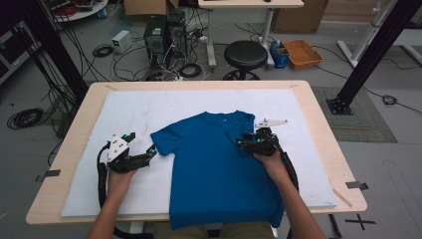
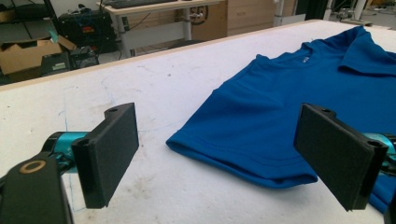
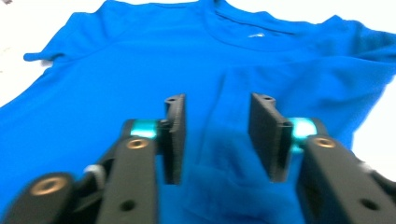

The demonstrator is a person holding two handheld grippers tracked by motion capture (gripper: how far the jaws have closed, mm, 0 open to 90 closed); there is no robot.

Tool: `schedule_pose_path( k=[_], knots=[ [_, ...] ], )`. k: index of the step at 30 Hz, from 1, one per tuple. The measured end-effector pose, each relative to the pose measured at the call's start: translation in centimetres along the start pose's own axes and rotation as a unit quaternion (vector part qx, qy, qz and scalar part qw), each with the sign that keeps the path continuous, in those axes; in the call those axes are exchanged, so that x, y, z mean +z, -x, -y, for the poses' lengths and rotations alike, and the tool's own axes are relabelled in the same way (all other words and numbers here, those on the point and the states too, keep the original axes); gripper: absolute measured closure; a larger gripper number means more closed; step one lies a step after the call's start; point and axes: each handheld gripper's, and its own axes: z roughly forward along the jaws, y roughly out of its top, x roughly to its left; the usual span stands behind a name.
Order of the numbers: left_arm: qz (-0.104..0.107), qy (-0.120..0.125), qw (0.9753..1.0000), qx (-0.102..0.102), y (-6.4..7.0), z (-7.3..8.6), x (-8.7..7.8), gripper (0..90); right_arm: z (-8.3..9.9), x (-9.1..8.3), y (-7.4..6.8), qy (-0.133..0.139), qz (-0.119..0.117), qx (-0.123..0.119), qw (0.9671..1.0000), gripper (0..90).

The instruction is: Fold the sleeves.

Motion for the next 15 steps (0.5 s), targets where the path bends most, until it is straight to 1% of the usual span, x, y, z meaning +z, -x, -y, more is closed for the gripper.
schedule_pose_path(
  k=[1, 2, 3, 4, 5, 6, 7, 8, 9, 10, 11, 12, 14, 15],
  knots=[
    [0.001, -0.001, 1.0000, 0.000, 0.0, 0.0, 0.0, 14.0, 0.0, -0.3, 0.2, 0.005, 0.015, 0.000, 0.9999, 51.4],
    [0.001, 0.000, 1.0000, -0.002, 0.0, 0.0, 0.0, 14.0, 0.0, -0.8, 0.4, 0.012, 0.029, 0.000, 0.9995, 51.4],
    [0.002, 0.000, 1.0000, -0.003, 0.0, 0.0, 0.0, 14.0, 0.0, -1.3, 0.7, 0.017, 0.041, 0.001, 0.9990, 51.4],
    [0.002, 0.000, 1.0000, -0.003, -0.1, 0.0, 0.0, 14.0, 0.0, -1.9, 1.1, 0.020, 0.058, -0.001, 0.9981, 50.6],
    [0.001, 0.000, 1.0000, -0.006, -0.1, 0.0, 0.0, 14.0, 0.1, -2.5, 1.4, 0.024, 0.074, -0.004, 0.9969, 47.7],
    [0.001, 0.001, 1.0000, -0.008, -0.1, 0.0, 0.0, 14.0, 0.5, -3.6, 2.3, 0.038, 0.099, 0.001, 0.9943, 38.8],
    [0.002, -0.001, 1.0000, -0.009, -0.2, 0.0, 0.0, 14.0, 0.5, -3.6, 2.3, 0.038, 0.099, 0.001, 0.9943, 38.8],
    [0.003, -0.001, 0.9999, -0.011, -0.2, 0.0, 0.0, 14.0, 0.6, -4.3, 2.8, 0.049, 0.111, 0.005, 0.9926, 35.4],
    [0.002, -0.001, 0.9999, -0.012, -0.3, 0.0, 0.0, 14.0, 0.9, -5.5, 3.7, 0.075, 0.135, 0.005, 0.9879, 25.2],
    [0.003, -0.001, 0.9999, -0.012, -0.3, 0.0, -0.1, 14.0, 0.9, -5.5, 3.7, 0.075, 0.135, 0.005, 0.9879, 25.2],
    [0.004, 0.000, 0.9999, -0.015, -0.3, 0.0, -0.1, 14.0, 0.9, -6.2, 4.1, 0.088, 0.152, 0.008, 0.9844, 21.3],
    [0.004, 0.001, 0.9998, -0.017, -0.3, 0.0, -0.1, 14.0, 1.0, -6.8, 4.4, 0.098, 0.161, 0.007, 0.9820, 20.4],
    [0.007, 0.002, 0.9998, -0.016, -0.4, 0.0, -0.1, 14.0, 1.4, -8.1, 5.0, 0.108, 0.180, -0.002, 0.9777, 20.4],
    [0.007, 0.003, 0.9998, -0.017, -0.4, 0.0, -0.1, 14.0, 1.6, -8.4, 5.1, 0.110, 0.185, -0.005, 0.9766, 20.4]
  ],
)
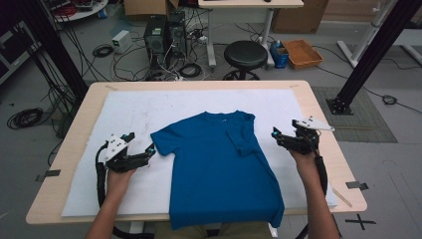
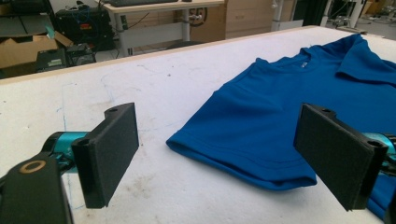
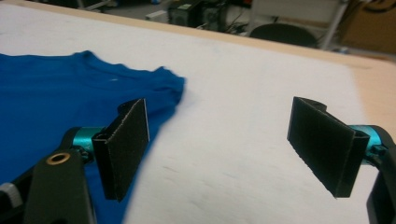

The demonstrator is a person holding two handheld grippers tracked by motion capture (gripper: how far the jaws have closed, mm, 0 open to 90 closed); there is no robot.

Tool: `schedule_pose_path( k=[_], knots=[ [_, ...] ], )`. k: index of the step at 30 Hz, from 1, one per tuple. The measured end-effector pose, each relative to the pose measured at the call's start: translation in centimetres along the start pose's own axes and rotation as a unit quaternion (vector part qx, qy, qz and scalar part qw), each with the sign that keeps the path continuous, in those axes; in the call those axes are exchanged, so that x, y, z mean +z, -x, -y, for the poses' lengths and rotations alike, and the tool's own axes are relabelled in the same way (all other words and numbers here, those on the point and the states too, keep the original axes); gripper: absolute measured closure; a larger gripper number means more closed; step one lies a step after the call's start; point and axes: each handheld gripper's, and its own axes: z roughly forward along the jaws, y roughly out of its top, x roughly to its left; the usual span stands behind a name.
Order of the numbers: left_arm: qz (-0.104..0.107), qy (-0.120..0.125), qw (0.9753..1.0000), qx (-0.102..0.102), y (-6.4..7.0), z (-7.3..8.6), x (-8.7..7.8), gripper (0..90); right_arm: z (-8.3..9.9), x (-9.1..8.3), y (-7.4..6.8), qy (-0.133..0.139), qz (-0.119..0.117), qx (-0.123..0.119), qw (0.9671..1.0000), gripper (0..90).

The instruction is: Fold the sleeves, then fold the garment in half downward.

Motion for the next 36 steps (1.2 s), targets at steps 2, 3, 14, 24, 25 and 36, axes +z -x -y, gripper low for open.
schedule_pose_path(
  k=[2, 3, 14, 24, 25, 36],
  knots=[
    [0.001, 0.001, 1.0000, -0.001, 0.0, 0.0, 0.0, 14.0, 0.4, -0.7, 0.7, 0.006, 0.003, -0.005, 1.0000, 20.4],
    [0.001, 0.001, 1.0000, -0.001, 0.0, 0.0, 0.0, 14.0, 0.7, -1.0, 1.0, 0.007, 0.000, -0.003, 1.0000, 20.4],
    [-0.005, -0.005, 0.9999, -0.008, -0.1, 0.0, 0.1, 14.0, 3.6, -2.3, 3.2, 0.002, 0.004, 0.009, 0.9999, 20.4],
    [-0.007, -0.007, 0.9998, -0.015, -0.2, -0.1, 0.1, 14.0, 3.7, -2.1, 3.2, 0.002, 0.011, 0.015, 0.9998, 20.4],
    [-0.008, -0.008, 0.9998, -0.015, -0.2, -0.1, 0.1, 14.0, 3.7, -2.1, 3.1, 0.000, 0.009, 0.013, 0.9999, 20.4],
    [-0.076, -0.062, 0.9951, -0.015, 1.2, -1.9, 0.9, 20.3, 3.7, -2.0, 3.0, 0.000, 0.004, 0.004, 1.0000, 20.4]
  ],
)
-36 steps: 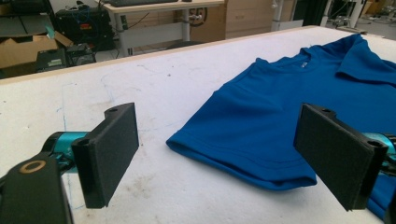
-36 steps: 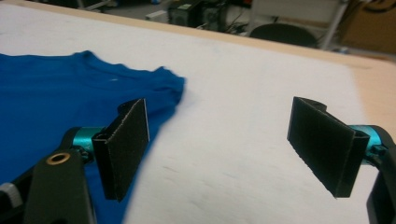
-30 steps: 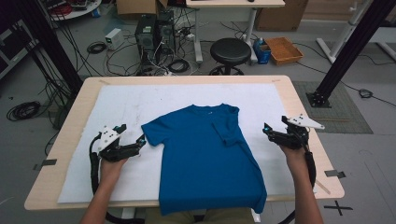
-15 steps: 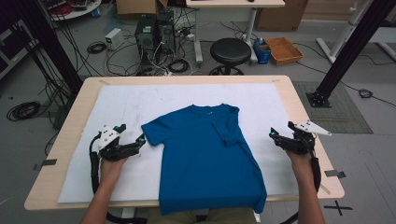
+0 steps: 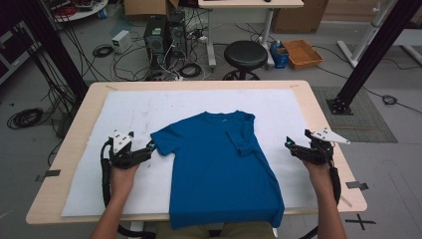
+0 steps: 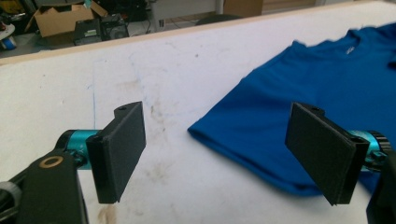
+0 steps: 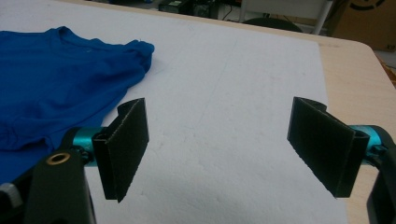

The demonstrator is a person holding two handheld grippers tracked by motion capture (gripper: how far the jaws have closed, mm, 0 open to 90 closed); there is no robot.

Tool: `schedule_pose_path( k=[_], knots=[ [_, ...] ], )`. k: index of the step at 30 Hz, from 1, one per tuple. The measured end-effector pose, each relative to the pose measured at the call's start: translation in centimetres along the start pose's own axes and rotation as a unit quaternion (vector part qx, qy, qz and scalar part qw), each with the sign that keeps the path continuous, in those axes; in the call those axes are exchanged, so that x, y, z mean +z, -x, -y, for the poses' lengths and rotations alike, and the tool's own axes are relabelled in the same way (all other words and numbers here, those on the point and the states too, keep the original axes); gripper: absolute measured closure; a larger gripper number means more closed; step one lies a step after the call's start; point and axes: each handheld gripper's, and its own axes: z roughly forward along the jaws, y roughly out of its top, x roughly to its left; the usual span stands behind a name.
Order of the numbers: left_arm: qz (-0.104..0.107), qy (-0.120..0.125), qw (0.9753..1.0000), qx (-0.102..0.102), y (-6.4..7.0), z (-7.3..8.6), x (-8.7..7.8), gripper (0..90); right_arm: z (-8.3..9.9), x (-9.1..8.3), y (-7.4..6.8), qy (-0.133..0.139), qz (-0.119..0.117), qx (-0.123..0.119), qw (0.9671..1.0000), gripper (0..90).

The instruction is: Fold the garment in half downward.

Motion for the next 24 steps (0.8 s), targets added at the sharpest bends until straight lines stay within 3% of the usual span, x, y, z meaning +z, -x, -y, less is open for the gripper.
schedule_pose_path(
  k=[2, 5, 8, 10, 13, 16, 17, 18, 24],
  knots=[
    [-0.009, -0.008, 0.9999, 0.001, 0.3, -0.4, 0.3, 20.3, 0.1, 0.0, -0.1, -0.001, -0.004, 0.003, 1.0000, 20.4],
    [-0.008, -0.038, 0.9991, -0.019, 0.3, -0.9, 1.3, 20.3, 0.0, -0.3, -0.3, 0.006, -0.010, 0.009, 0.9999, 20.4],
    [-0.014, -0.085, 0.9948, -0.053, 0.4, -1.2, 3.1, 20.3, -0.2, -0.5, -0.4, 0.013, -0.011, 0.011, 0.9998, 20.4],
    [-0.022, -0.117, 0.9912, -0.058, 0.6, -1.1, 4.2, 23.9, -0.2, -0.4, -0.5, 0.012, -0.013, 0.010, 0.9998, 20.4],
    [-0.030, -0.143, 0.9877, -0.055, 0.9, -0.8, 5.2, 26.6, 0.0, -0.2, -0.6, 0.006, -0.015, 0.008, 0.9998, 20.4],
    [-0.020, -0.157, 0.9861, -0.052, 1.3, -0.4, 5.8, 39.1, 0.0, 0.1, -0.6, 0.001, -0.017, 0.008, 0.9998, 20.4],
    [-0.021, -0.165, 0.9853, -0.039, 1.5, -0.4, 5.9, 46.5, 0.0, 0.1, -0.6, 0.001, -0.017, 0.008, 0.9998, 20.4],
    [-0.020, -0.164, 0.9859, -0.027, 1.8, -0.4, 6.0, 48.2, 0.0, 0.1, -0.6, 0.002, -0.017, 0.008, 0.9998, 20.4],
    [0.001, -0.161, 0.9869, -0.010, 2.7, -0.6, 6.2, 86.2, -0.1, -0.2, -0.6, 0.008, -0.017, 0.012, 0.9997, 20.4]
  ],
)
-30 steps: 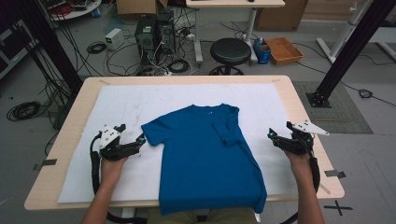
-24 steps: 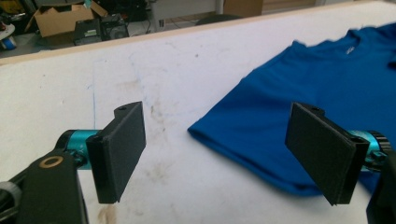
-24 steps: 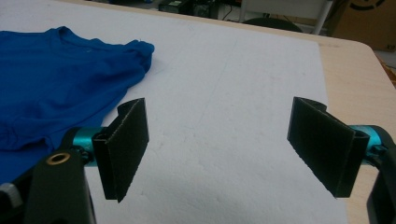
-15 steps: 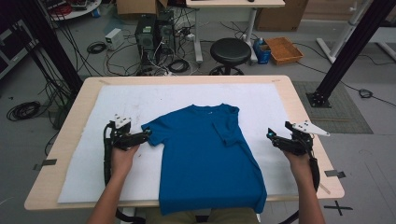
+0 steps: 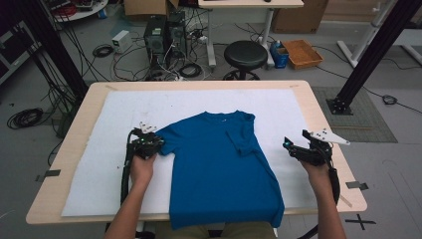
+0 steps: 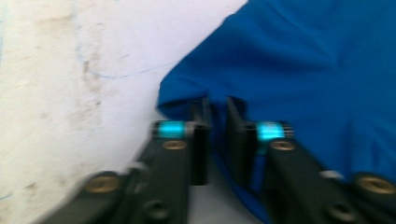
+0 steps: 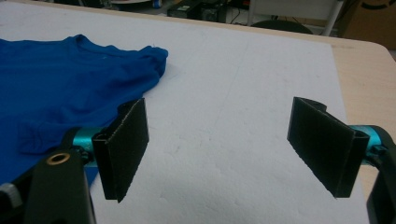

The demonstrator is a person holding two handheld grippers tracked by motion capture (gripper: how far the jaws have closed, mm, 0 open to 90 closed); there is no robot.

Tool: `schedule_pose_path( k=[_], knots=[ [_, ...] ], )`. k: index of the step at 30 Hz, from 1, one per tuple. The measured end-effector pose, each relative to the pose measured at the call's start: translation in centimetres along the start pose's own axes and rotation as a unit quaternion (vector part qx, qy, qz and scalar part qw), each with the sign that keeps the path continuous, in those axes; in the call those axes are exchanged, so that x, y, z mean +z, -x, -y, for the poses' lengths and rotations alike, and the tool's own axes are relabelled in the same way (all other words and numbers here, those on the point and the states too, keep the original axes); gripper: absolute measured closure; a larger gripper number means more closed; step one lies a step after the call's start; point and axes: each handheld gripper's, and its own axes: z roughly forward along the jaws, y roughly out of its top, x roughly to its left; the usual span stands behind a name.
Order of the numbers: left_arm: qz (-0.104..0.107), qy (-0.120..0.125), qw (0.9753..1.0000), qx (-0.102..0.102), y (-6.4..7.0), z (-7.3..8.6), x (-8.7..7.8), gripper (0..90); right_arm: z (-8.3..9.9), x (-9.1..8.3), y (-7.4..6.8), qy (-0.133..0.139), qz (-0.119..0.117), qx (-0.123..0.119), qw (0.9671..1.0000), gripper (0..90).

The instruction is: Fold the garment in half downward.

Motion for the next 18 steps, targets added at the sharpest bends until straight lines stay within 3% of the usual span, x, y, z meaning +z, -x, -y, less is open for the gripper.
schedule_pose_path(
  k=[3, 5, 7, 9, 13, 15, 16, 17, 18],
  knots=[
    [0.002, 0.000, 0.9999, -0.010, 0.0, -0.3, 0.0, 87.5, 0.0, 0.0, -0.1, 0.002, -0.002, 0.000, 1.0000, 20.4],
    [0.029, 0.023, 0.9988, -0.032, 0.1, -1.0, -0.4, 87.6, -0.1, 0.0, -0.1, 0.002, -0.002, 0.000, 1.0000, 20.4],
    [0.054, 0.046, 0.9969, -0.033, 0.6, -1.9, -0.8, 87.6, 0.0, 0.0, 0.0, 0.001, -0.001, 0.002, 1.0000, 20.4],
    [0.097, 0.060, 0.9932, -0.026, 1.9, -3.4, -1.1, 87.5, 0.0, 0.2, 0.1, -0.001, 0.000, 0.001, 1.0000, 20.4],
    [0.146, 0.070, 0.9868, 0.000, 4.7, -5.8, -0.7, 87.4, 0.0, 0.3, 0.0, -0.004, -0.001, 0.001, 1.0000, 20.4],
    [0.172, 0.074, 0.9822, 0.014, 6.2, -6.9, -0.2, 86.2, 0.0, 0.3, -0.1, -0.004, -0.001, -0.001, 1.0000, 20.4],
    [0.166, 0.078, 0.9828, 0.019, 6.9, -7.3, 0.0, 74.3, 0.0, 0.2, -0.1, -0.004, -0.002, -0.002, 1.0000, 20.4],
    [0.149, 0.081, 0.9852, 0.021, 7.5, -7.7, 0.0, 56.4, 0.0, 0.2, -0.1, -0.004, -0.003, -0.002, 1.0000, 20.4],
    [0.138, 0.084, 0.9865, 0.024, 7.8, -7.9, -0.1, 48.9, 0.0, 0.2, -0.1, -0.005, -0.004, -0.002, 1.0000, 20.4]
  ],
)
